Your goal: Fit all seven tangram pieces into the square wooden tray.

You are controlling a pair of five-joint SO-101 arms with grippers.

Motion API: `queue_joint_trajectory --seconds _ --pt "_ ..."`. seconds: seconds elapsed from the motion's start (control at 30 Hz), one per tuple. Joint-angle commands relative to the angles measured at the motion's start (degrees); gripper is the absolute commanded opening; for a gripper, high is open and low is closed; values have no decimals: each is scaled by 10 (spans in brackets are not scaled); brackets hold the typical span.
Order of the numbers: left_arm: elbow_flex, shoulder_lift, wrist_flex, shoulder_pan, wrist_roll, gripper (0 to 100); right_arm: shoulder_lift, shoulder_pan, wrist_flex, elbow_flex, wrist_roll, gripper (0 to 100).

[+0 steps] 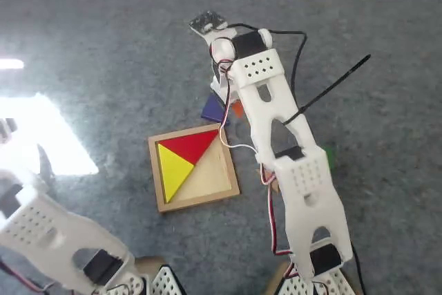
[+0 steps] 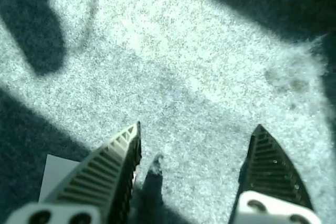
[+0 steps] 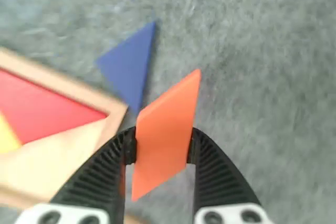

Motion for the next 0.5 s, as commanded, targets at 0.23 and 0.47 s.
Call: queue_joint_trajectory --seconds 0.23,0.47 --pt "-13 -7 -8 4 -4 316 -337 -106 -175 498 -260 7" --pt "-13 -10 -9 -5 -4 316 -325 -117 -374 657 -471 8"
